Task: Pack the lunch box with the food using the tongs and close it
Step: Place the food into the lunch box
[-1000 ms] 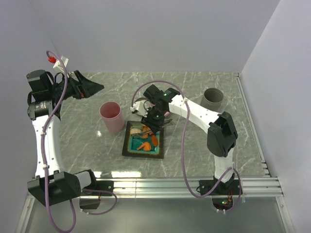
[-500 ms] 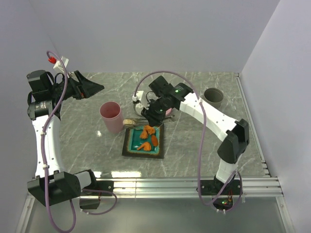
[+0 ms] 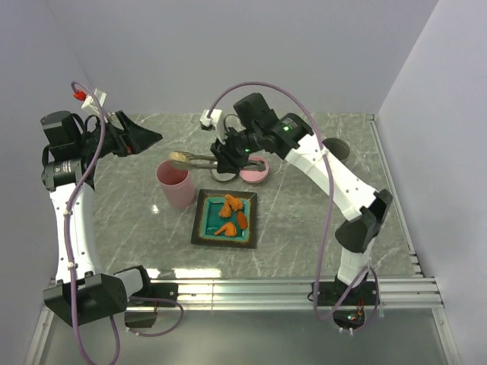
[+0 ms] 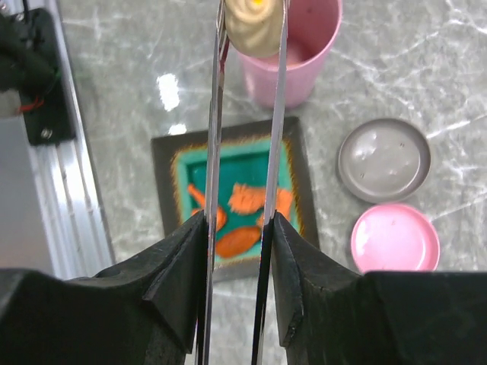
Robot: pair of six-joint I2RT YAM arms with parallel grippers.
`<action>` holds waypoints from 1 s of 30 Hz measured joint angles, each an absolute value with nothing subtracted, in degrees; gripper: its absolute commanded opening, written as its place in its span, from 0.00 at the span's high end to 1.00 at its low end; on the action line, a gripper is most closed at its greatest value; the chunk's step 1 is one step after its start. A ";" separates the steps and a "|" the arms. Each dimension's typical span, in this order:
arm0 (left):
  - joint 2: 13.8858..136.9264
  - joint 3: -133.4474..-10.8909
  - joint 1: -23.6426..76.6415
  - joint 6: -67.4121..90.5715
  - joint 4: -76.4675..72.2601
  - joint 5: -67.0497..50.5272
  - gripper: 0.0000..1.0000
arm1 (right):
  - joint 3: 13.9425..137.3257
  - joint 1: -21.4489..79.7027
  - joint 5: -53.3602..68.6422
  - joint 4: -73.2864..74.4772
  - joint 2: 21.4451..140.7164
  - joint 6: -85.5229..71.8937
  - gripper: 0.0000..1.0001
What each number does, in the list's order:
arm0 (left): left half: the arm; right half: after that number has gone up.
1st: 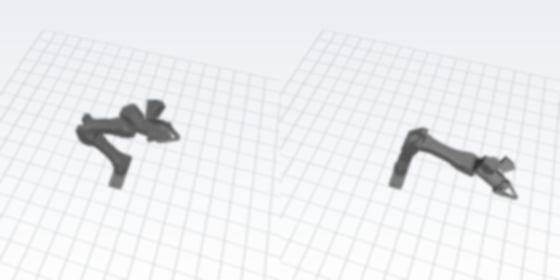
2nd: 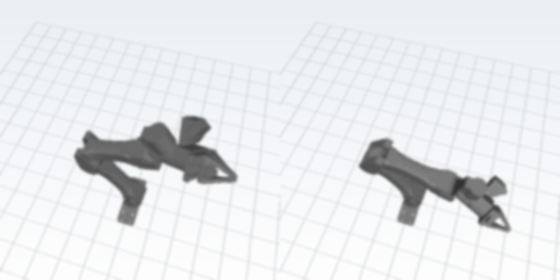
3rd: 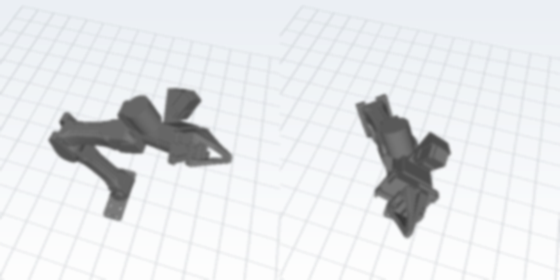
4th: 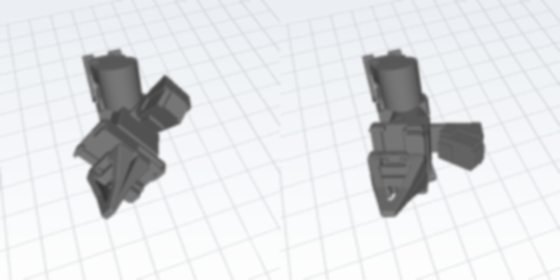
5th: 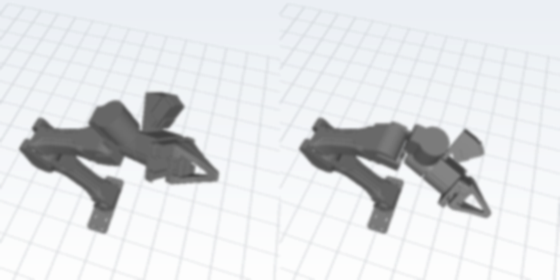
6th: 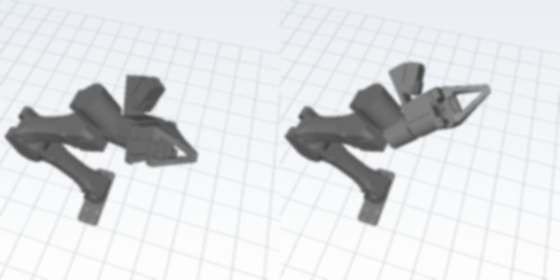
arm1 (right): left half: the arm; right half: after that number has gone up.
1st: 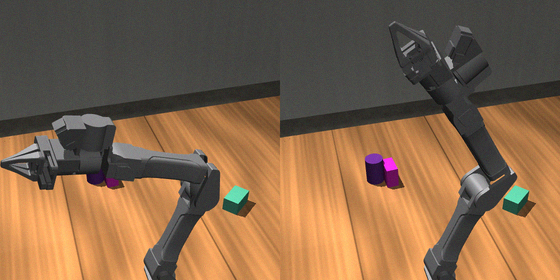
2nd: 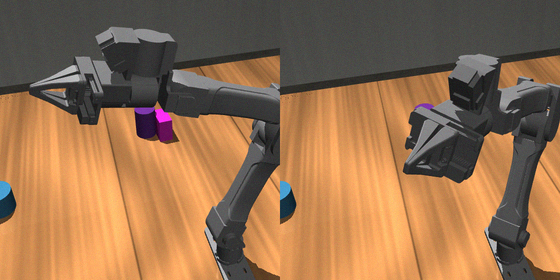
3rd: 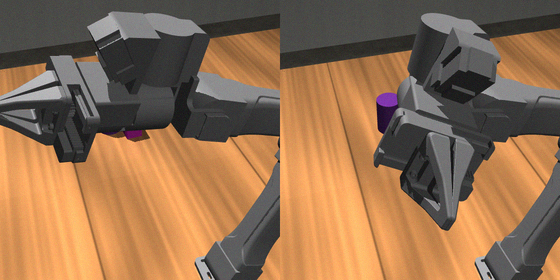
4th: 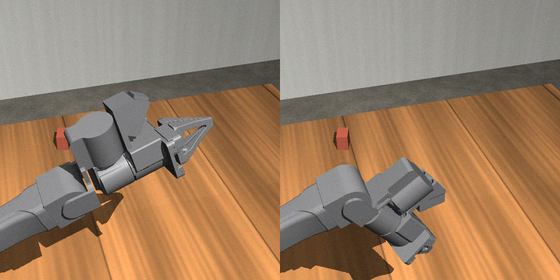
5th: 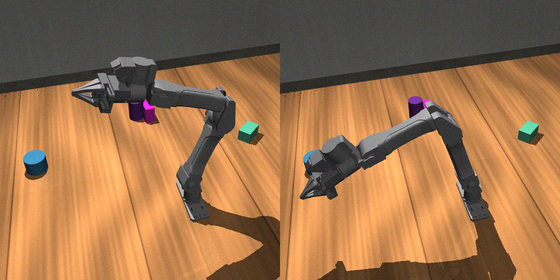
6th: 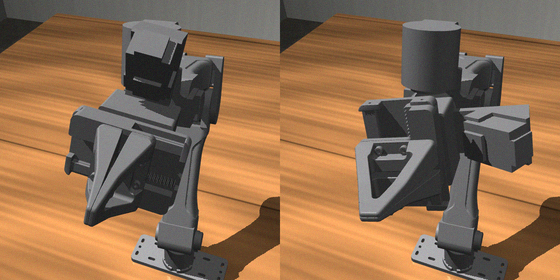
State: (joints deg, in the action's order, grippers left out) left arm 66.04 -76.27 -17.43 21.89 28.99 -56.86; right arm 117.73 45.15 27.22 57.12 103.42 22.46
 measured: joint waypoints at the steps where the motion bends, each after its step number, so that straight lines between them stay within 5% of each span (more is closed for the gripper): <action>1: 66.04 -76.34 -17.43 21.74 29.67 -56.31 0.01 | 118.89 45.17 27.24 56.71 104.57 22.02 0.57; 11: 67.40 -80.34 -18.98 17.78 35.44 -51.13 0.01 | 122.98 45.74 26.57 56.14 114.19 20.05 0.53; 18: 67.40 -80.34 -19.86 17.23 36.12 -51.44 0.01 | 124.73 46.11 26.44 56.07 115.33 19.09 0.32; 30: 67.48 -80.62 -20.23 16.69 38.11 -53.32 0.01 | 121.75 46.09 25.71 55.57 111.79 18.92 0.34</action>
